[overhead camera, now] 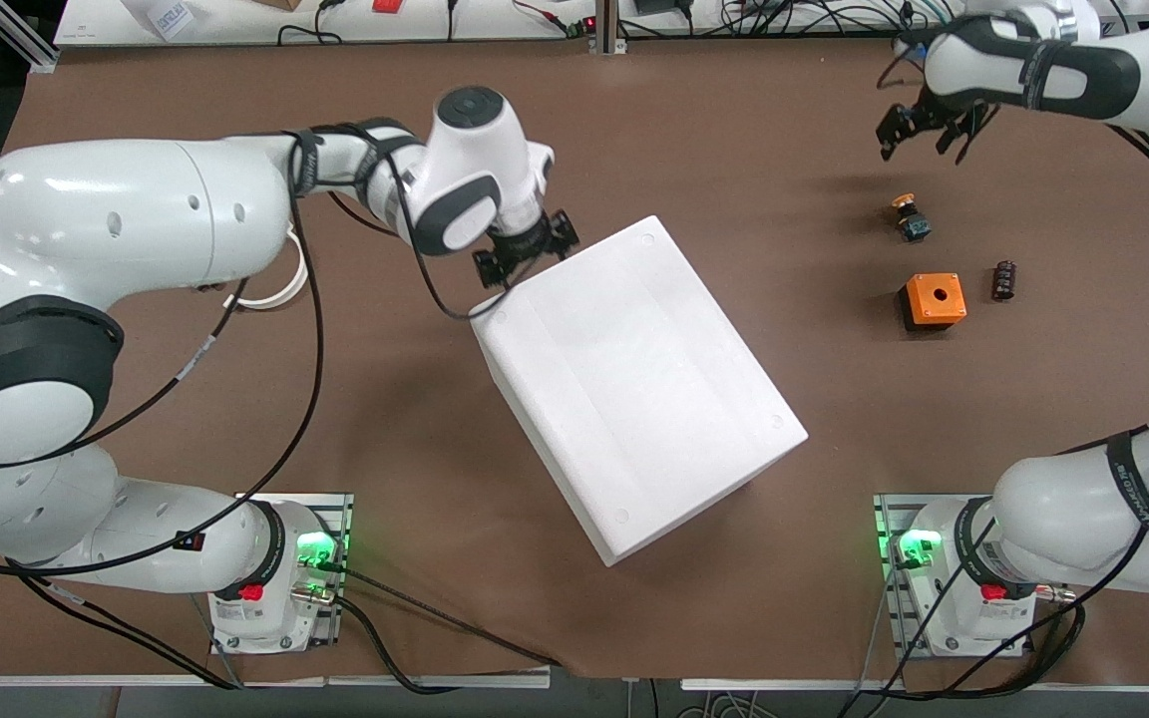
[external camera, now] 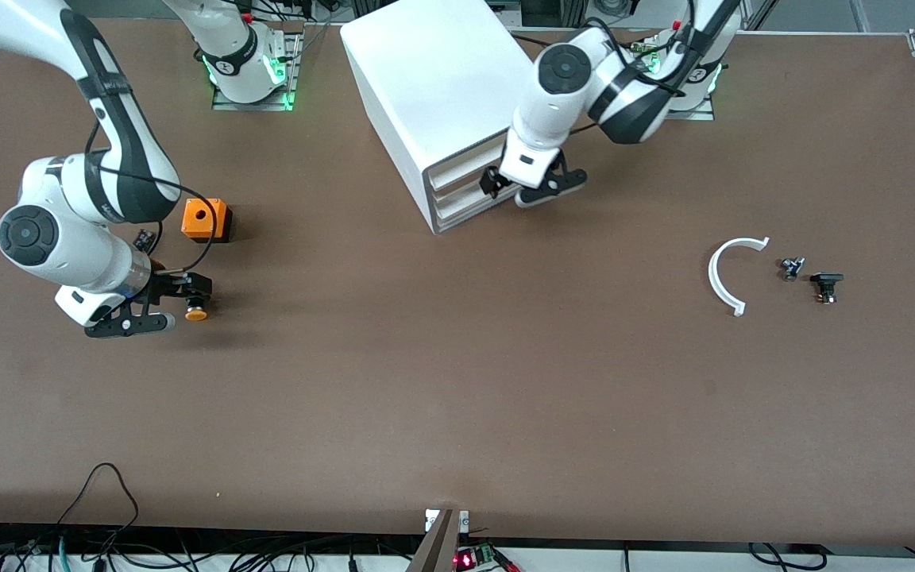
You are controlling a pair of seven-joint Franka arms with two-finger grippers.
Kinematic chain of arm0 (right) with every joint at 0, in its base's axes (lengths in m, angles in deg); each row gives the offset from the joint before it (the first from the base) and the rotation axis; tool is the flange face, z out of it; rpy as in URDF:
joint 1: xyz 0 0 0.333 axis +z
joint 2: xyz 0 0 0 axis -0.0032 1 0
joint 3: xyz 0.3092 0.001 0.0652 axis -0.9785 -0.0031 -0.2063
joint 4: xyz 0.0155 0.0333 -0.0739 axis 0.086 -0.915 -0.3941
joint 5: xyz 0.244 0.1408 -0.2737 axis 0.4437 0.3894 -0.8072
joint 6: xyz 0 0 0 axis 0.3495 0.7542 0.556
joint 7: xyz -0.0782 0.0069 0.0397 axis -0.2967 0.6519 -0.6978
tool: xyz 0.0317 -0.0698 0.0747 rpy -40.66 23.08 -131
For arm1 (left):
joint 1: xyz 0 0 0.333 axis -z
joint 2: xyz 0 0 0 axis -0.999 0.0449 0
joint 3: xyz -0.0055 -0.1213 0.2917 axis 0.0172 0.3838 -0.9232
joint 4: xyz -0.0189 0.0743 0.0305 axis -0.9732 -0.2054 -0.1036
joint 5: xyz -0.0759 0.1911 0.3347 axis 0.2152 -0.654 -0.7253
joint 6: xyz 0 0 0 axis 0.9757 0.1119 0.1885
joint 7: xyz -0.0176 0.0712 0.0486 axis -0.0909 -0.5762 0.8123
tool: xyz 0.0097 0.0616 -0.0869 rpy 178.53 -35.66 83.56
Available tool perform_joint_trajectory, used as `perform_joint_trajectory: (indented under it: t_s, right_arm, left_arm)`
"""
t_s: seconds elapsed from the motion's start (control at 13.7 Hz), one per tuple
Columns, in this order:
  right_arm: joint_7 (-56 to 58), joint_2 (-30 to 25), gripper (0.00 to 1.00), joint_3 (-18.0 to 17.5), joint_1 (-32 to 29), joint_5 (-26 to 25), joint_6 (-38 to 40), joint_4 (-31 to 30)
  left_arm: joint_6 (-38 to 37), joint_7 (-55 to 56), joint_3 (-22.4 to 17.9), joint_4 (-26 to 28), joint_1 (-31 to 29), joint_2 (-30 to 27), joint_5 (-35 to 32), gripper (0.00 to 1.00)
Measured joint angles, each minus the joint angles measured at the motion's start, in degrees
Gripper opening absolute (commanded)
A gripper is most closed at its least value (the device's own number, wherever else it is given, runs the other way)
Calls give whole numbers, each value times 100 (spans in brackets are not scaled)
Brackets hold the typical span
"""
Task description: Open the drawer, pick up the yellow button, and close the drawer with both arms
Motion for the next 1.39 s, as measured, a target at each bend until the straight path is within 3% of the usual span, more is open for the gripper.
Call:
perform_joint_trajectory:
  t_s: [0.29,0.44,0.58,0.66,0.88,0.95,1.17,1.39]
  right_arm:
    - [-673,-233,100,-575,9,0,1607,1275]
    - [-739,-298,100,-752,85,-1,2198,1976]
    - [-761,-457,100,-705,194,-2,2330,2297]
    - [-763,-565,100,-495,332,-2,2372,2348]
    - [-763,-887,100,971,1368,206,2479,2372]
    - [-762,-988,100,1289,1539,372,2488,2373]
    - [-495,-1330,100,1881,1639,521,2797,2374]
    - [121,-1620,100,2371,1642,541,3392,2352]
  left_arm:
    - [-209,-1660,-1241,-499,-266,-187,-13,100]
    - [-822,-2660,-1787,-906,-311,-274,-12,100]
    - [-1715,-3456,-2208,-1539,-323,-354,-12,100]
    - [-2153,-3823,-2393,-1857,-325,-395,-12,100]
    - [-3371,-4804,-2965,-2701,-331,-511,-12,100]
    - [-3687,-5105,-3133,-2924,-336,-529,-12,100]
    - [-4209,-6056,-3550,-3378,-347,-540,-12,100]
    - [-4256,-6670,-3762,-3495,-597,-548,-12,100]
